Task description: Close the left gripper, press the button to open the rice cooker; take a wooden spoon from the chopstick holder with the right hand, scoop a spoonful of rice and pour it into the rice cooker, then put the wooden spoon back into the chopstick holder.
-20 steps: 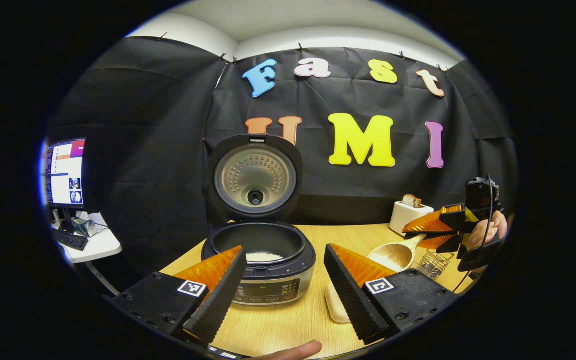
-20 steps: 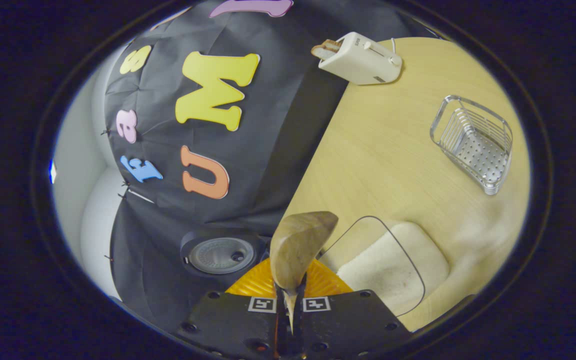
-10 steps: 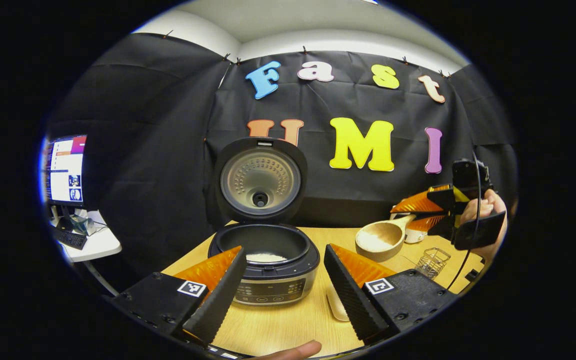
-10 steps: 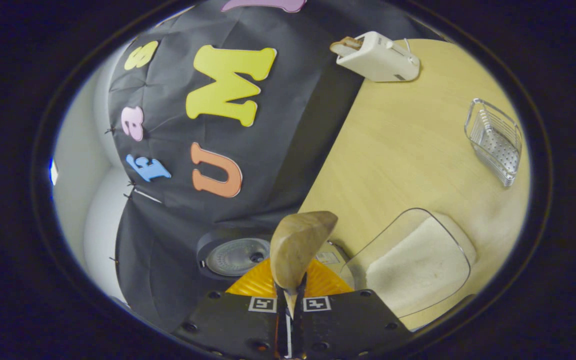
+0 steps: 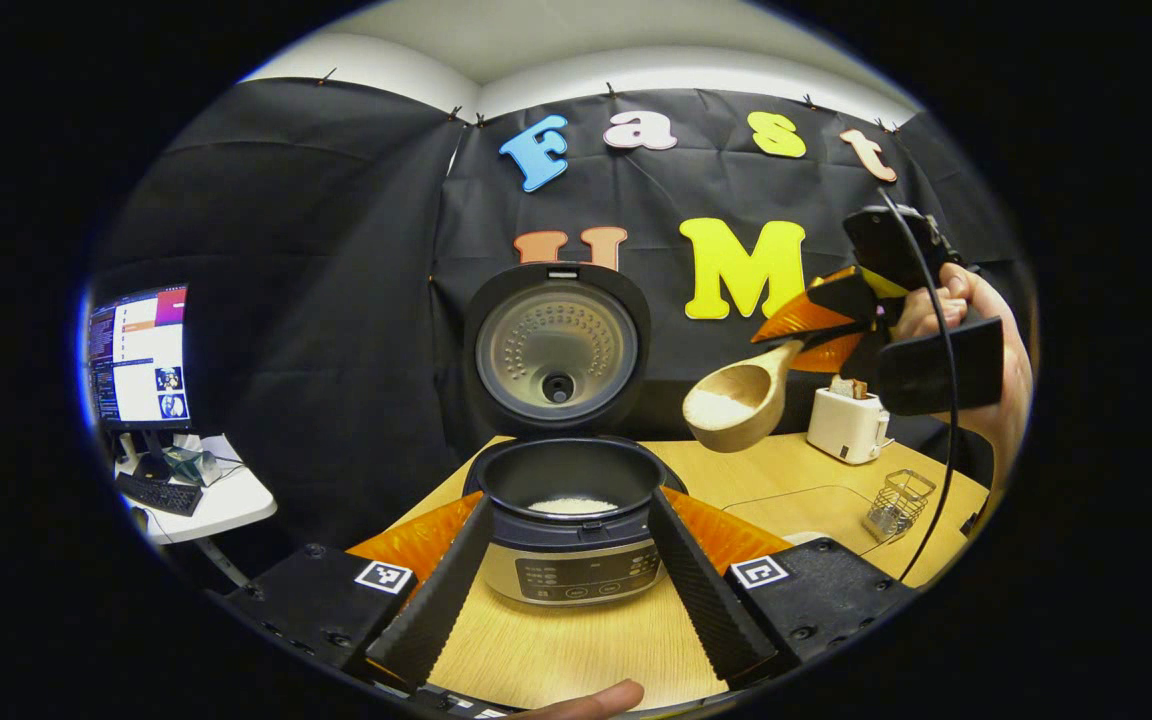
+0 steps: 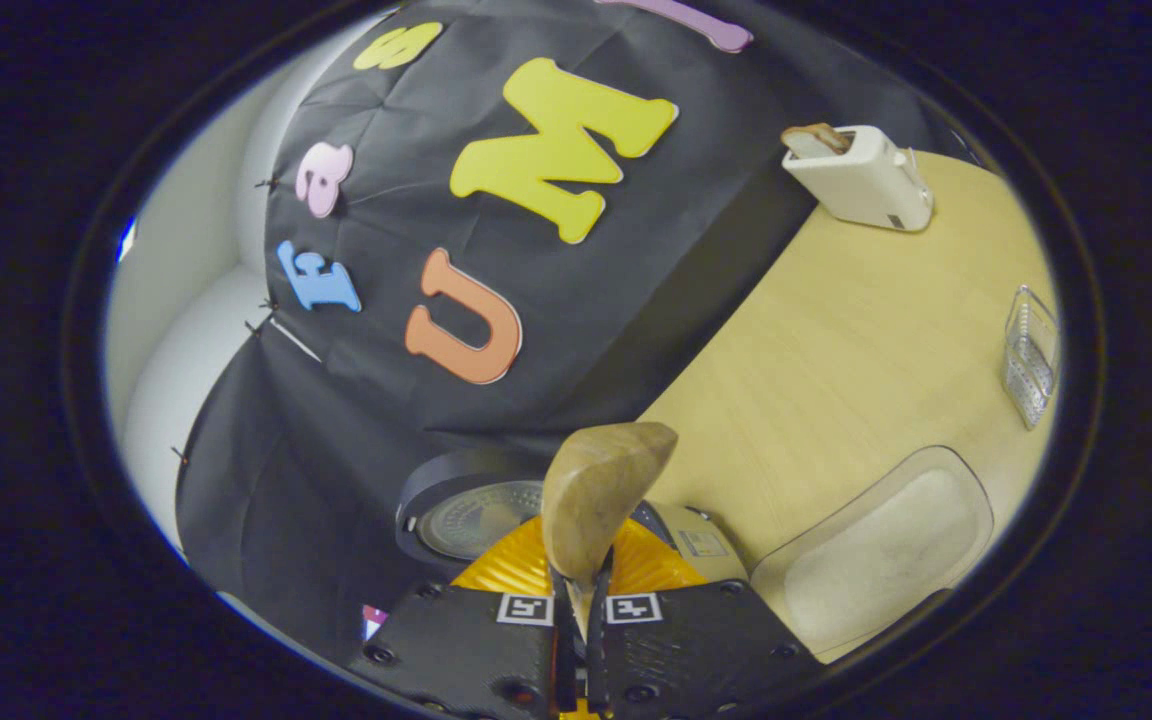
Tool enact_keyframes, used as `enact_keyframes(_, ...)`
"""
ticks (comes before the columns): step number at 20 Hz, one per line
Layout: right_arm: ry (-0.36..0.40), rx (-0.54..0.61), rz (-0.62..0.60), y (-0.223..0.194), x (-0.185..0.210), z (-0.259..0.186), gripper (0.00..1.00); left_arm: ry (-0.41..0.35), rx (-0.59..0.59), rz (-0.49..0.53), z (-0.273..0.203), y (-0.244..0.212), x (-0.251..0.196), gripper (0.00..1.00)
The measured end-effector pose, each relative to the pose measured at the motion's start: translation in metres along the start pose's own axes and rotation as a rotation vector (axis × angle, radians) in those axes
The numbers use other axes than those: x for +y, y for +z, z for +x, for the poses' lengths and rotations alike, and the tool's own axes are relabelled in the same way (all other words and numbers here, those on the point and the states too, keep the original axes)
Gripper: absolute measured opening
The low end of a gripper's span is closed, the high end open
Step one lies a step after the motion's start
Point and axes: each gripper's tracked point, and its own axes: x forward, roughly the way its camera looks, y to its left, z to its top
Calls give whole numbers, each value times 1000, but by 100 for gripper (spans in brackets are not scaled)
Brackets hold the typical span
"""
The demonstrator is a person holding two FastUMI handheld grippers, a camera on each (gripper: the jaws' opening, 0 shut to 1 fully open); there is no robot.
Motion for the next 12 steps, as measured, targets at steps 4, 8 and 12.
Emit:
enact_keyframes(4, -54, -19, -178, -15, 20, 39, 4, 22, 11, -21, 1, -5, 15, 99)
enact_keyframes(8, -112, -21, -334, -24, 26, 75, 4, 20, 36, -40, -2, -10, 21, 100)
enact_keyframes(12, -153, -6, -425, -33, 25, 95, 2, 23, 37, -47, -2, -11, 22, 100)
